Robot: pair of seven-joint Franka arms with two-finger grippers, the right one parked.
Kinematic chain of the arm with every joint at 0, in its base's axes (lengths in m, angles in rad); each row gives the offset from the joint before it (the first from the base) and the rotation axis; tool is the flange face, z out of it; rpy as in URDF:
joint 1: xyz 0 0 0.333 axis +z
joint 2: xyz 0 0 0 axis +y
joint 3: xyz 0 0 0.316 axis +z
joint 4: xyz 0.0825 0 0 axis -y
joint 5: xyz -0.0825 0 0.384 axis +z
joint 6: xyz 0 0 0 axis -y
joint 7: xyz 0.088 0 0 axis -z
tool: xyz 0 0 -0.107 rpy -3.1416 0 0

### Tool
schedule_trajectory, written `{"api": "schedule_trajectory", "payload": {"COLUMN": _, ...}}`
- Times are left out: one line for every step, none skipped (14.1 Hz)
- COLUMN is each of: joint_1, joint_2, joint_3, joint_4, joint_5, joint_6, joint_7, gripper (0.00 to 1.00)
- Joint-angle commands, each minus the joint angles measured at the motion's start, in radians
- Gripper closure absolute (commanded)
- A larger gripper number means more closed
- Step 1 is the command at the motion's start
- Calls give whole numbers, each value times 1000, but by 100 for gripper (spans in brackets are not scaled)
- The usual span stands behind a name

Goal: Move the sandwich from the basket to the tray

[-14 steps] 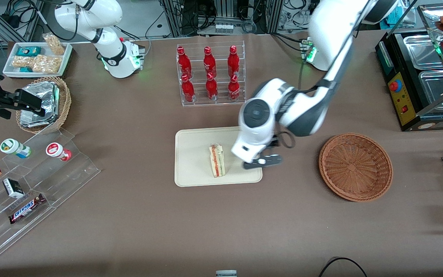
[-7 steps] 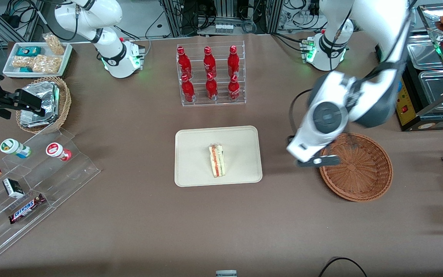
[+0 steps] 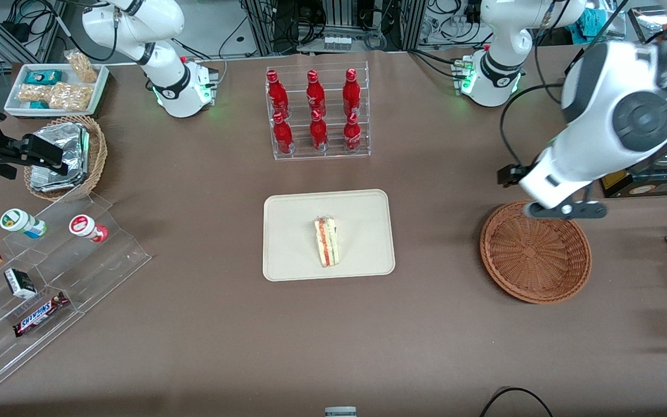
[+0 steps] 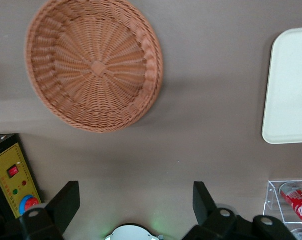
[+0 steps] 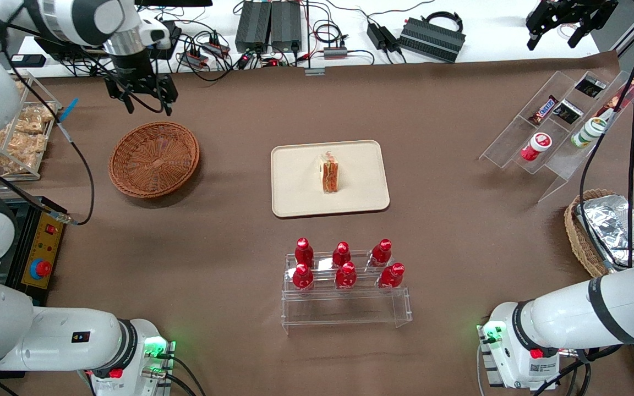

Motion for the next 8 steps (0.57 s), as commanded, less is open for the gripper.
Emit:
{"api": "schedule_trajectory", "payload": {"joint_1": 48, "joint_2": -86, "joint_3": -6, "joint_4": -20, "joint_5": -24, "joint_6": -11, "joint_7": 40, "gripper": 0}}
{"api": "schedule_trajectory", "payload": {"joint_1": 74, "joint_2": -100, "joint_3": -6, "joint_4": -17, "joint_5": -41, "joint_6": -12, "joint_7": 77, "gripper": 0}}
{"api": "schedule_trajectory", "payload": {"joint_1": 77, "joint_2": -116, "joint_3": -6, "joint_4": -17, "joint_5": -41, "joint_6": -16, "joint_7": 116, "gripper": 0}}
{"api": "schedule_trajectory", "payload": {"joint_1": 77, "joint_2": -124, "joint_3": -5, "joint_4": -17, "joint_5": -38, "joint_6": -19, "joint_7": 123, "gripper": 0}}
{"api": "schedule_trajectory", "payload": {"joint_1": 77, "joint_2": -129, "joint_3": 18, "joint_4": -14, "joint_5": -37, "joint_6": -17, "joint_7": 128, "gripper": 0}}
{"api": "schedule_trajectory", "payload": {"joint_1": 77, "joint_2": -129, "joint_3": 29, "joint_4": 5, "joint_5": -35, "joint_6": -19, "joint_7": 129, "gripper": 0}}
{"api": "schedule_trajectory", "payload": {"joint_1": 77, "joint_2": -127, "joint_3": 37, "joint_4": 18, "joint_5": -35, "joint_6": -19, "joint_7": 129, "gripper": 0}}
{"api": "schedule_trajectory", "payload": {"joint_1": 77, "joint_2": -127, "joint_3": 53, "joint_4": 20, "joint_5": -35, "joint_6": -17, "joint_7": 128, "gripper": 0}}
